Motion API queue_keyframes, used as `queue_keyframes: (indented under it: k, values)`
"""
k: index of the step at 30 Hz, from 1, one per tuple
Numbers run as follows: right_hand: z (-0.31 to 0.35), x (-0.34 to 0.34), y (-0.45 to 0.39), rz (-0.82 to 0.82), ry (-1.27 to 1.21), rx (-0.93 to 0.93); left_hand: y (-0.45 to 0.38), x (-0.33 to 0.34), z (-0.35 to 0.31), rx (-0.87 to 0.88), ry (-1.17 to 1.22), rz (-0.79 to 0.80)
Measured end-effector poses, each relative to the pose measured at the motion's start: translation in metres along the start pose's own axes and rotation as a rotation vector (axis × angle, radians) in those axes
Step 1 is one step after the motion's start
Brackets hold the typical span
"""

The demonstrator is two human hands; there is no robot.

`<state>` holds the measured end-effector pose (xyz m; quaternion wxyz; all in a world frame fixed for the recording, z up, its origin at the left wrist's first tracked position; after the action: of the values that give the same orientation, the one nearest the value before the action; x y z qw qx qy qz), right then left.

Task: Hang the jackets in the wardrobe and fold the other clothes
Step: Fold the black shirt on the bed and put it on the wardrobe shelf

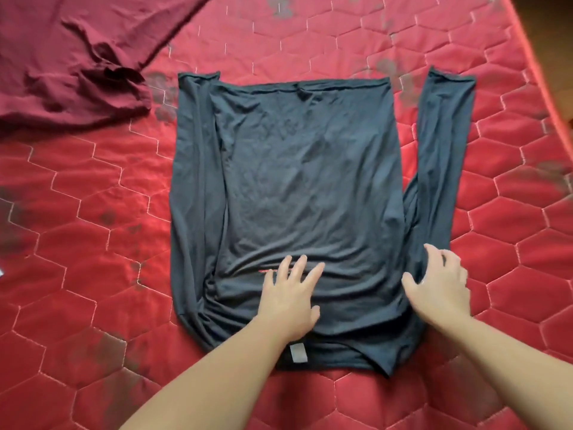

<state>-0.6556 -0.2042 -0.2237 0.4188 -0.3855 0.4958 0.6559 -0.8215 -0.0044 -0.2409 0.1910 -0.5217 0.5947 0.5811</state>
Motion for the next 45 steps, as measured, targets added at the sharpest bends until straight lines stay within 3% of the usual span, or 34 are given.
queue_keyframes:
  k: [3, 10, 13, 16, 21, 26, 28, 30, 32, 34, 36, 38, 40, 43, 45]
  values:
    - [-0.031, 0.001, -0.025, 0.104, -0.166, 0.227, -0.027, -0.008, -0.054, 0.119, 0.105, -0.032]
    - [-0.088, 0.022, -0.026, 0.259, -0.434, 0.331, -0.082, -0.003, -0.145, 0.138, 0.37, 0.077]
    - [-0.103, 0.024, -0.029, 0.308, -0.529, 0.376, -0.101, -0.006, -0.164, 0.245, 0.18, -0.055]
    - [-0.112, 0.016, -0.036, 0.315, -0.456, 0.342, -0.118, -0.009, -0.168, 0.298, -0.051, -0.168]
    - [-0.095, -0.01, -0.083, 0.114, -0.445, 0.228, -0.145, -0.003, -0.155, 0.29, -0.222, -0.054]
    - [-0.063, -0.017, -0.142, 0.143, -0.505, 0.09, -0.157, -0.006, -0.154, 0.318, -0.324, -0.111]
    - [-0.069, -0.024, -0.147, 0.059, -0.436, 0.034, -0.163, -0.013, -0.154, 0.3, -0.29, -0.147]
    - [-0.094, -0.029, -0.147, -0.023, -0.415, 0.113, -0.173, -0.025, -0.155, 0.251, -0.174, -0.2]
    - [-0.12, -0.031, -0.144, 0.008, -0.389, 0.218, -0.189, -0.037, -0.158, 0.208, -0.082, -0.231]
    - [-0.131, -0.031, -0.146, 0.066, -0.329, 0.254, -0.205, -0.048, -0.163, 0.223, -0.127, -0.26]
    - [-0.127, -0.038, -0.157, 0.022, -0.292, 0.255, -0.22, -0.055, -0.166, 0.287, -0.21, -0.314]
    - [-0.11, -0.049, -0.174, -0.1, -0.325, 0.198, -0.232, -0.056, -0.17, 0.365, -0.234, -0.319]
    - [-0.08, -0.058, -0.192, -0.197, -0.314, 0.022, -0.243, -0.052, -0.172, 0.423, -0.234, -0.252]
    - [-0.039, -0.056, -0.219, -0.155, -0.097, -0.239, -0.252, -0.047, -0.166, 0.443, -0.25, -0.22]
    - [-0.029, -0.051, -0.239, -0.088, -0.027, -0.258, -0.252, -0.045, -0.158, 0.424, -0.228, -0.235]
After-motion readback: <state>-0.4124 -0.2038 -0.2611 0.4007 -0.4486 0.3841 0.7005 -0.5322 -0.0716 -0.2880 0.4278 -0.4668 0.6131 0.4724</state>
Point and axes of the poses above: each hand's wrist, its own y-axis away from the middle knuckle, its own x-axis out of the palm, z = x × y, the point moved 5 cm from there along -y, towards the middle knuckle, and after that the axes turned 1 degree about -z, right-handed, at the moved point
